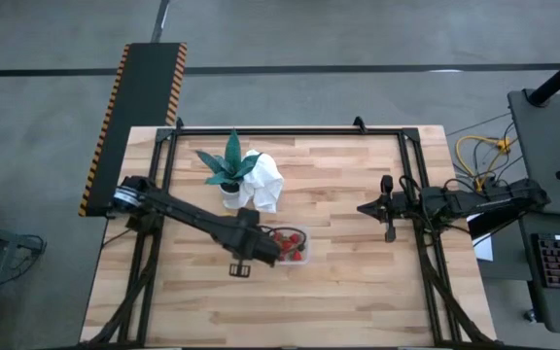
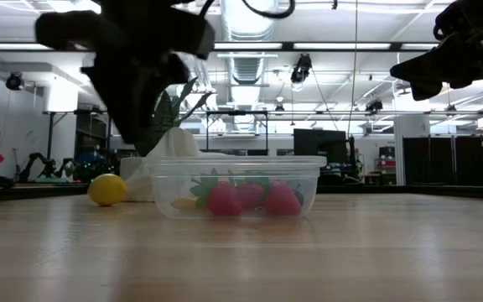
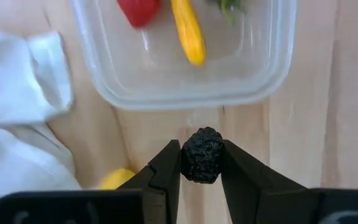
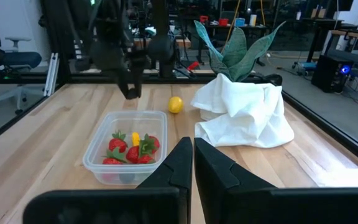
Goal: Pick and placing Produce into tupperware
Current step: Put the blackberry into the bin, then put the lemon into the bin
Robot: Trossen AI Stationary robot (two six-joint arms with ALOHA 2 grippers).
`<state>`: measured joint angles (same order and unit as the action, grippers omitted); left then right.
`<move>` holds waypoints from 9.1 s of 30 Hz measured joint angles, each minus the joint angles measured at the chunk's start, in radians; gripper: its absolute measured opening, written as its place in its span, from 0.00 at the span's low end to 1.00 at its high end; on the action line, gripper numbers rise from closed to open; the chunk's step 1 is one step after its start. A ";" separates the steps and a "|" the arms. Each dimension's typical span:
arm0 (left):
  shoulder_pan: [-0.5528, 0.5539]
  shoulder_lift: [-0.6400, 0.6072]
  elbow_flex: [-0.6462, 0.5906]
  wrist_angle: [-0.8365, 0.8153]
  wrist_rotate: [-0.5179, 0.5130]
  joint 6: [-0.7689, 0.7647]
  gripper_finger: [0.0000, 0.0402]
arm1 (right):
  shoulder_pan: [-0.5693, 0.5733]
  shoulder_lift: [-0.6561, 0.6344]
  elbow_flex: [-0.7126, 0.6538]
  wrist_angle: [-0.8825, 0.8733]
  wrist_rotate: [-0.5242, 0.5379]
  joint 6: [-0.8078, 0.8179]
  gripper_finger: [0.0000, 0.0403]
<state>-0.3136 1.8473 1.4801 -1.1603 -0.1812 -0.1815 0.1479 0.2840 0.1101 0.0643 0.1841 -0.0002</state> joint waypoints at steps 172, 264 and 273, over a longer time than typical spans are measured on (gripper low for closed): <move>0.171 -0.134 -0.490 0.234 -0.095 0.274 0.56 | 0.000 0.040 0.000 -0.038 -0.004 0.071 0.02; 0.097 -0.006 -0.096 0.394 0.026 0.359 0.47 | 0.000 0.040 0.000 -0.037 -0.003 0.069 0.02; 0.098 0.059 -0.070 0.394 0.014 0.405 0.47 | 0.000 0.040 0.000 -0.038 -0.003 0.068 0.02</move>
<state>-0.2151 1.9060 1.4100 -0.7666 -0.1669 0.2230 0.1482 0.3244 0.1100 0.0265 0.1806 0.0677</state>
